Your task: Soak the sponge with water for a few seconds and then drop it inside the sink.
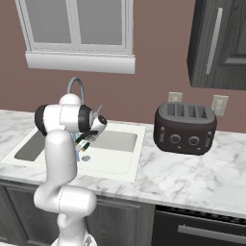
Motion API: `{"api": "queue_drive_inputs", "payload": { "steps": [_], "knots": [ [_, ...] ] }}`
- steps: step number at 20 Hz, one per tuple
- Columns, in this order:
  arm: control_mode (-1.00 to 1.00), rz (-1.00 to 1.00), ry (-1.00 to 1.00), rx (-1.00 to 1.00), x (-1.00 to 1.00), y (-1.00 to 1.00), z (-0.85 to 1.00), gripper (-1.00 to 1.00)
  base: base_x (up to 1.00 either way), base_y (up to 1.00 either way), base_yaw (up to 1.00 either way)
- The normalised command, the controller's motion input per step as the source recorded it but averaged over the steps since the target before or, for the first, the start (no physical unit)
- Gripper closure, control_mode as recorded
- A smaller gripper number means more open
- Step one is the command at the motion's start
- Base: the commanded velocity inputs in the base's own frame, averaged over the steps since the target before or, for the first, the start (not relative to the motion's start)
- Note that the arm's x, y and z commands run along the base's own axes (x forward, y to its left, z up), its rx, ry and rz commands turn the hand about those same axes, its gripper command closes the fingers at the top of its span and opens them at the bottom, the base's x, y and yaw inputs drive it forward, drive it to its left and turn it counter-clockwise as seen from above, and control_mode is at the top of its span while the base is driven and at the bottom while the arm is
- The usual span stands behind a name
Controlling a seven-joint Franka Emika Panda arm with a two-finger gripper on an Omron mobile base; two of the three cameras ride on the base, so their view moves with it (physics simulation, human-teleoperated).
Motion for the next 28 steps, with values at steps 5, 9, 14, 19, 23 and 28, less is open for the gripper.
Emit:
{"api": "queue_drive_inputs", "payload": {
  "steps": [5,9,14,19,23,28],
  "knots": [
    [-1.0,0.0,0.0,0.0,0.14,0.08,-0.07,1.0,0.0,0.0,0.0],
    [-1.0,0.0,0.0,0.0,0.16,0.08,-0.11,1.0,0.0,0.0,0.0],
    [-1.0,0.0,0.0,0.0,0.23,0.1,-0.14,1.0,0.0,0.0,0.0],
    [-1.0,0.0,0.0,0.0,0.08,0.05,-0.05,1.0,0.0,0.0,0.0],
    [-1.0,0.0,0.0,0.0,-0.01,0.0,0.0,1.0,0.0,0.0,0.0],
    [-1.0,0.0,0.0,0.0,-0.09,0.0,0.0,1.0,0.0,0.0,0.0]
  ]
}}
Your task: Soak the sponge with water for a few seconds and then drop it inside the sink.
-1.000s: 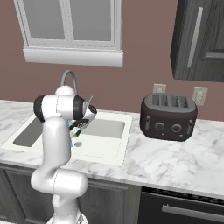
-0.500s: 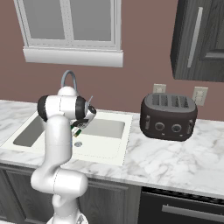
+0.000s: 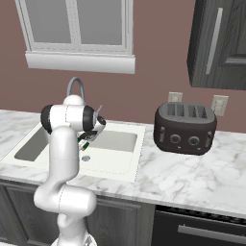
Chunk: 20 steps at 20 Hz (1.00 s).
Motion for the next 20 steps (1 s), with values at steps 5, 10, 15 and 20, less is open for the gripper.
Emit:
{"api": "queue_drive_inputs", "payload": {
  "steps": [5,10,15,20],
  "knots": [
    [-1.0,0.0,0.01,0.02,-0.2,0.0,0.0,1.0,0.0,0.0,0.0],
    [-1.0,0.0,0.0,0.02,-0.22,0.0,0.0,1.0,0.0,0.0,0.0],
    [-1.0,0.0,0.0,0.0,-0.17,0.01,0.0,1.0,0.0,0.0,0.0],
    [-1.0,0.0,0.0,0.0,-0.05,0.0,0.0,1.0,0.0,0.0,0.0]
  ]
}}
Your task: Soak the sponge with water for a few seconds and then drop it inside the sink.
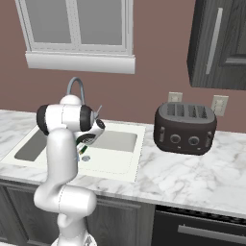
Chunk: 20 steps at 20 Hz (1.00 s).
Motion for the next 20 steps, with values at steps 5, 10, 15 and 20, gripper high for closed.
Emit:
{"api": "queue_drive_inputs", "payload": {
  "steps": [5,10,15,20],
  "knots": [
    [-1.0,0.0,0.0,0.0,0.0,0.0,0.0,1.0,0.0,0.0,0.0],
    [-1.0,0.0,0.0,0.0,0.0,0.0,0.0,1.0,0.0,0.0,0.0],
    [-1.0,0.0,0.0,0.0,0.0,0.0,0.01,1.0,0.0,0.0,0.0],
    [-1.0,0.0,0.07,0.0,0.0,-0.04,0.19,1.0,0.0,0.0,0.0]
  ]
}}
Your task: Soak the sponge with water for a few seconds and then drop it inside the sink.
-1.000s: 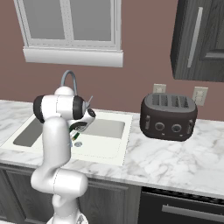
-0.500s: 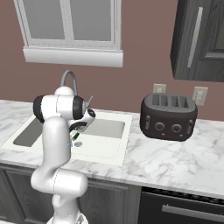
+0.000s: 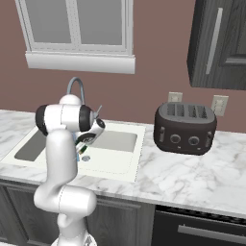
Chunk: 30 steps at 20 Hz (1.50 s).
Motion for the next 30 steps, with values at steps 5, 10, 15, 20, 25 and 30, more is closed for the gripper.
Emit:
{"api": "queue_drive_inputs", "payload": {
  "steps": [5,10,15,20,25,30],
  "knots": [
    [-1.0,0.0,0.14,0.0,0.02,-0.25,0.33,1.0,0.0,0.0,0.0],
    [-1.0,-0.02,0.16,0.0,0.02,-0.45,0.3,1.0,0.0,0.0,0.0],
    [-1.0,-0.04,0.15,0.0,0.0,-0.56,0.18,1.0,0.0,0.0,0.0],
    [-1.0,-0.07,0.13,-0.02,0.03,-0.46,0.01,1.0,0.0,0.0,0.0],
    [-1.0,-0.13,0.16,-0.08,0.07,-0.36,0.0,1.0,0.0,0.0,0.0],
    [-1.0,-0.15,0.13,-0.13,0.14,-0.24,0.0,1.0,0.0,0.0,0.0]
  ]
}}
